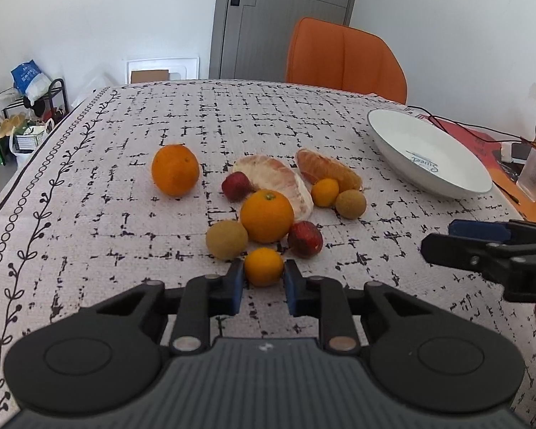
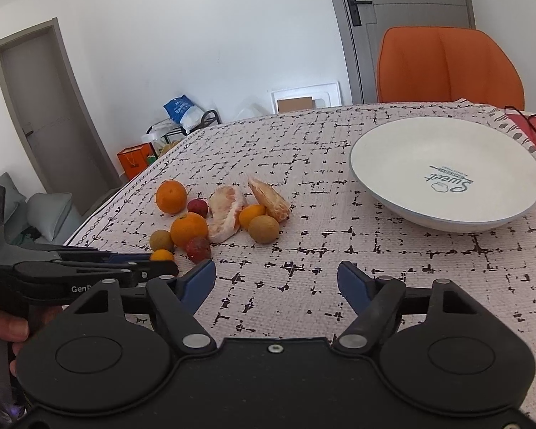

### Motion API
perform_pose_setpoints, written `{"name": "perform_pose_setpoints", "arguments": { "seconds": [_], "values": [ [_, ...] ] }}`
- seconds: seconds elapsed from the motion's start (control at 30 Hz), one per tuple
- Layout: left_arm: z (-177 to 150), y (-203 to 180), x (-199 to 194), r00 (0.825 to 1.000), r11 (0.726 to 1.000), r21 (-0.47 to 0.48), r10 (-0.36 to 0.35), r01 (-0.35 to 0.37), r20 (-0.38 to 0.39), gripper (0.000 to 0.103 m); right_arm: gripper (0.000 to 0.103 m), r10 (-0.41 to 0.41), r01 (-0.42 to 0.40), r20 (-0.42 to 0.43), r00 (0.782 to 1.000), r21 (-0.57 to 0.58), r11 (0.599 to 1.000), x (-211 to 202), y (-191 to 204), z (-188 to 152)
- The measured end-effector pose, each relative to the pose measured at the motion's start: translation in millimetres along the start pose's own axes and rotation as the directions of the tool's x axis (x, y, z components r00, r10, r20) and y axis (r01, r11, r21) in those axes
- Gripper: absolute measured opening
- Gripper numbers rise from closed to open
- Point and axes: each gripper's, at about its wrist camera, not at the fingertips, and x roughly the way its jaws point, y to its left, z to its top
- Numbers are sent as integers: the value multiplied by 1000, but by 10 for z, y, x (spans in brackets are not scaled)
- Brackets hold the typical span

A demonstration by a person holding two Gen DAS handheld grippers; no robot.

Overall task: Organize fruits
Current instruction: 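Grasp a small tangerine with the left tool while the right tool grasps a small brown fruit, then carry both held fruits over the white bowl with both tools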

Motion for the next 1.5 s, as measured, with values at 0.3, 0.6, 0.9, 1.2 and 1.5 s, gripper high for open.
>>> {"name": "perform_pose_setpoints", "arguments": {
  "seconds": [0.3, 0.6, 0.9, 1.2, 1.5],
  "values": [
    [103, 65, -69, 1000, 1000, -12, -14, 15, 15, 22, 66, 16, -16, -33, 999, -1, 1000, 218, -8, 59],
    [197, 183, -113, 999, 999, -41, -18, 20, 49, 22, 50, 28, -28, -56, 998, -6, 1000, 449, 13, 173],
    [243, 235, -106, 998, 999, -52, -2, 6, 69, 22, 46, 18, -19, -53, 998, -11, 1000, 629, 52, 255],
    [270, 158, -90, 997, 1000, -27, 3, -1, 72, 22, 23, 24, -24, -9, 1000, -14, 1000, 508, 27, 206],
    [334, -85, -20, 997, 999, 38, -36, 34, 61, 22, 23, 1, -3, 74, 997, 35, 999, 190, -173, 187]
  ]
}}
